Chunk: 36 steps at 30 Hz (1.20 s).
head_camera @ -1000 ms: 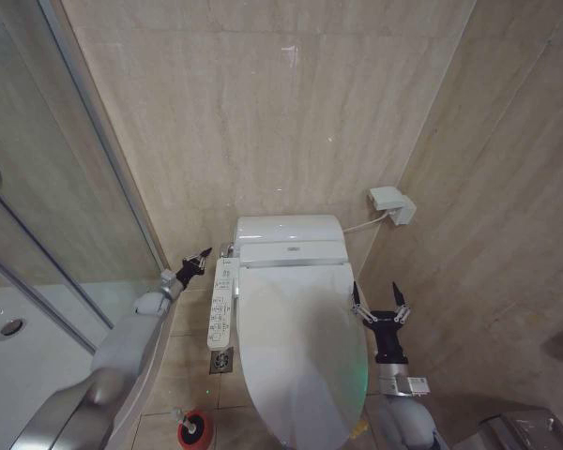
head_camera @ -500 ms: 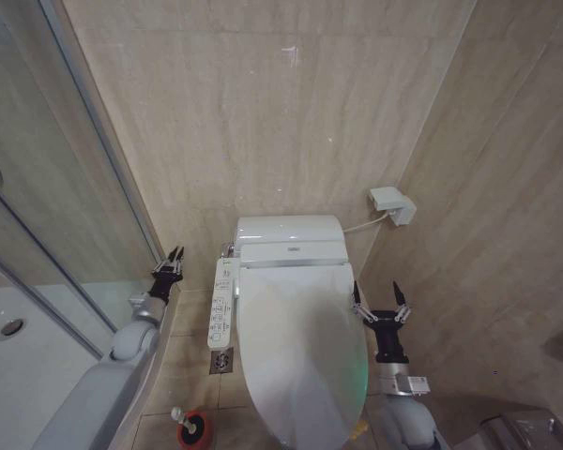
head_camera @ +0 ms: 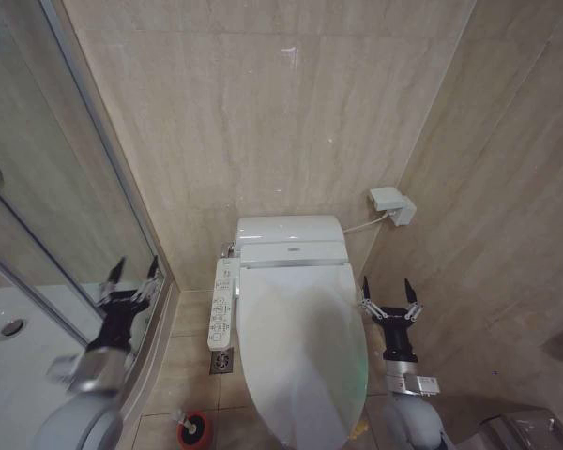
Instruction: Open the toilet lid, clean the toilet bowl with a toilet brush, close the toilet lid, and flush.
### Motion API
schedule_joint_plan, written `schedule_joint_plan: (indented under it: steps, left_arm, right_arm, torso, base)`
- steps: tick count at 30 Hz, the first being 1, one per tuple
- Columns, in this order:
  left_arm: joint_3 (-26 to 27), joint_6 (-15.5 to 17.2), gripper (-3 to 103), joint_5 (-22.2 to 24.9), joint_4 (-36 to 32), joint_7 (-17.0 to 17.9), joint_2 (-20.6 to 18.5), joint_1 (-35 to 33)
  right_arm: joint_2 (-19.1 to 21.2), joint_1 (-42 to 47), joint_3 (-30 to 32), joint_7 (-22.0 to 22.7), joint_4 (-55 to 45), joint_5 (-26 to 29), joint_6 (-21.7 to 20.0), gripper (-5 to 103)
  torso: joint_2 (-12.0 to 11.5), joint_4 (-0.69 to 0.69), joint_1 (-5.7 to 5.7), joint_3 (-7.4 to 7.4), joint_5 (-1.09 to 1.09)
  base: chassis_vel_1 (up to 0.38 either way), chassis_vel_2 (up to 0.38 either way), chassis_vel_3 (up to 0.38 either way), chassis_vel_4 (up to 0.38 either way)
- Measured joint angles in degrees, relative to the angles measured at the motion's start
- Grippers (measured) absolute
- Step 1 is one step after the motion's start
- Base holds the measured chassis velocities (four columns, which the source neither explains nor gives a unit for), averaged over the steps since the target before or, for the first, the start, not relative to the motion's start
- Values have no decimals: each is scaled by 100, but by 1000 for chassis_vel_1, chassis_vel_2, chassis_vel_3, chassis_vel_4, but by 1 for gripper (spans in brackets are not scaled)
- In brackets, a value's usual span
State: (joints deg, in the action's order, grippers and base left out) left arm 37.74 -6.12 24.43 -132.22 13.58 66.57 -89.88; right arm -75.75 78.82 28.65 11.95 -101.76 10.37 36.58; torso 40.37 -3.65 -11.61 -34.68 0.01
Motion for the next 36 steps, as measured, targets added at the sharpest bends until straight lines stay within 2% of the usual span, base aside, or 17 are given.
schedule_joint_plan:
  steps: [4, 5, 12, 13, 20, 36]
  left_arm:
    - [90, -106, 68, -89, -390, 20, 250, -389]
    - [84, -142, 94, -133, -488, 19, 357, -522]
    - [4, -229, 94, -257, -454, 3, 633, -676]
    - [-9, -251, 100, -296, -434, -2, 667, -680]
    - [-162, -389, 100, -462, -315, -45, 857, -678]
    - [-284, -420, 100, -560, -99, -93, 915, -609]
  right_arm:
    - [-84, 74, 73, -85, -45, 1, -1, 100]
    - [-123, 104, 105, -105, -80, 2, -2, 100]
    - [-203, 186, 221, -110, -181, 64, 36, 100]
    - [-196, 198, 243, -114, -203, 92, 44, 100]
    - [-166, 226, 304, -225, -277, 302, 74, 100]
    - [-141, 167, 313, -340, -62, 420, 95, 100]
  torso:
    - [0, -3, 0, 0, 1]
    - [0, -3, 0, 0, 0]
    - [-2, -3, -2, -2, -1]
    - [-2, -3, -2, -2, -1]
    - [-2, -1, -2, -2, -2]
    - [2, -3, 4, 1, 0]
  base:
    - [0, 0, 0, 0]
    - [0, 0, 0, 0]
    - [0, 0, 0, 0]
    - [49, -1, -85, 21]
    - [141, -81, -157, 64]
    - [205, -205, -213, 193]
